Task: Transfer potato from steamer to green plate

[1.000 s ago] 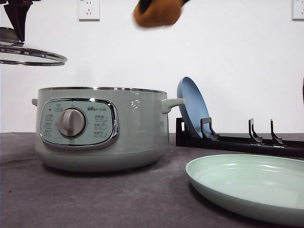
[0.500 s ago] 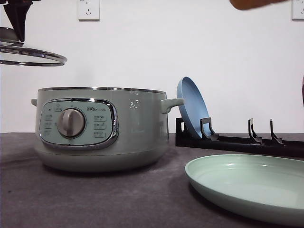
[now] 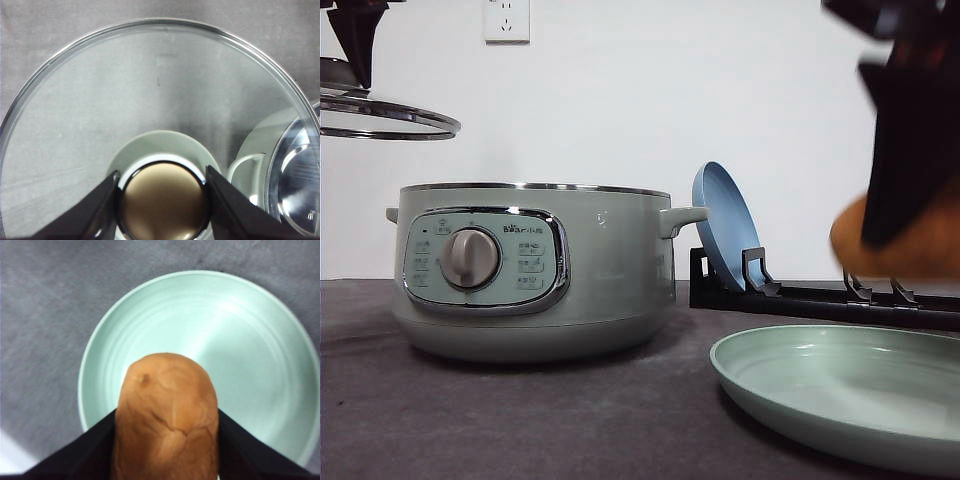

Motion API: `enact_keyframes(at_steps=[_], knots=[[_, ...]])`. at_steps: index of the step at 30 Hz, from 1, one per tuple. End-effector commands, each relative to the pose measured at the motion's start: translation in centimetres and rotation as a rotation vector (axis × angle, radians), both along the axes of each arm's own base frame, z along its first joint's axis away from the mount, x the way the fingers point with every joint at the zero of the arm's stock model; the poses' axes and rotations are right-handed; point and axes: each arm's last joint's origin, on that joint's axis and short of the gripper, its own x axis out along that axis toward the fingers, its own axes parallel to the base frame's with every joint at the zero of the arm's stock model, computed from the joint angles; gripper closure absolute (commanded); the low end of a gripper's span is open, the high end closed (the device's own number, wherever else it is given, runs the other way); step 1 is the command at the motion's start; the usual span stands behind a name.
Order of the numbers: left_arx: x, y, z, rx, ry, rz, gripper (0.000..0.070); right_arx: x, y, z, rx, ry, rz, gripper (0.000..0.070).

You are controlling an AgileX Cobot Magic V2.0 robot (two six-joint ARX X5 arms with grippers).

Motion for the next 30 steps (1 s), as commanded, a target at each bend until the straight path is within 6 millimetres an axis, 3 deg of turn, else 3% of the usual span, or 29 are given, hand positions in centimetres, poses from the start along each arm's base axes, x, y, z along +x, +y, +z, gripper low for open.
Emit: enact_keyframes(at_steps=[1, 12, 21, 26, 30], knots=[[-0.5, 0.0, 1.8, -0.004, -0.083, 0.008, 0.0685, 0.5, 0.3, -0.7, 0.022, -0.001, -0.035, 0.0506], [-0.5, 0.0, 1.8, -0.006, -0.084, 0.01, 0.0685, 3.0, 0.8, -4.5, -0.006, 0.037, -0.075, 0.0506], [-0.5, 0.0, 1.8, -0.006, -0.084, 0.01, 0.0685, 3.4, 1.0, -5.4, -0.026, 0.065, -0.075, 0.05], [-0.5, 0.0, 1.8, -0.006, -0.084, 0.01, 0.0685, 3.6, 0.9, -5.0, -0.022, 0.055, -0.083, 0.0315], [-0.5, 0.0, 1.8, -0.006, -0.084, 0.01, 0.0685, 3.6, 0.6, -3.1, -0.013, 0.026, -0.1, 0.0131]])
